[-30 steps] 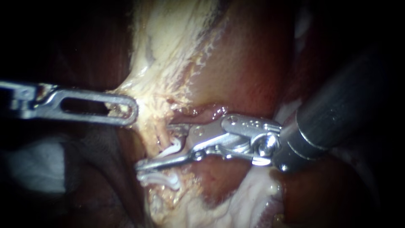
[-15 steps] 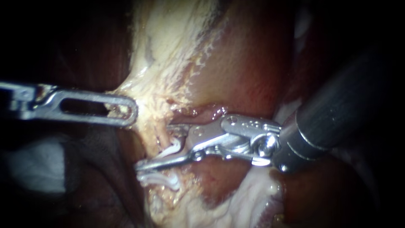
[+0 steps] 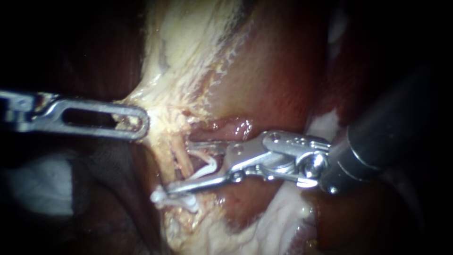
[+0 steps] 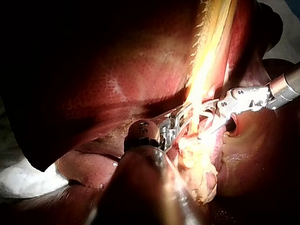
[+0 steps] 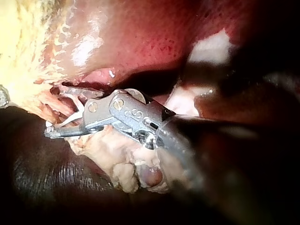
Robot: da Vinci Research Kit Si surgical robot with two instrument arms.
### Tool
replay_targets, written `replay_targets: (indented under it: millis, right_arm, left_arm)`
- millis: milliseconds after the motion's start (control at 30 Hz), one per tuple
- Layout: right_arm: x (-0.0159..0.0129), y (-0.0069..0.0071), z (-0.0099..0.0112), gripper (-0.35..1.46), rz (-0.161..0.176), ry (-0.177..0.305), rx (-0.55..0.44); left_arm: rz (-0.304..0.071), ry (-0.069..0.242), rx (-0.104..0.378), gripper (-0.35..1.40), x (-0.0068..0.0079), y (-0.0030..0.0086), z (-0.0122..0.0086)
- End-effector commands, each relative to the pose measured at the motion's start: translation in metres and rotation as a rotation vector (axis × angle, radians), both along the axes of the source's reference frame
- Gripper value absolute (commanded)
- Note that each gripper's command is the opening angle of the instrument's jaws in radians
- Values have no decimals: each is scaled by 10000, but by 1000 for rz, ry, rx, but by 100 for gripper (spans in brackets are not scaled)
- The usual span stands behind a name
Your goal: Clipping third clip left tube
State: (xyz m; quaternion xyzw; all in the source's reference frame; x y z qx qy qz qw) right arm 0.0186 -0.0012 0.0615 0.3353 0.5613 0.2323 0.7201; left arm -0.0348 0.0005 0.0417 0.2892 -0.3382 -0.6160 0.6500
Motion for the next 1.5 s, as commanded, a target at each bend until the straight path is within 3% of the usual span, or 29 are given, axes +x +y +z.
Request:
replay_targets:
  millis: [33,467,733,1500]
  right_arm:
    - [-5,1,-2,60,-2,1,1]
    - [-34,5,-27,60,1,1,-15]
    - [-23,3,-40,60,8,5,-20]
    - [9,-11,-33,60,-9,26,-22]
  left_arm:
    - [-1,1,-2,-35,1,0,0]
    - [-3,3,-4,-35,6,1,1]
    - [-3,3,-4,-35,7,1,1]
    - [-4,4,-5,-35,8,3,4]
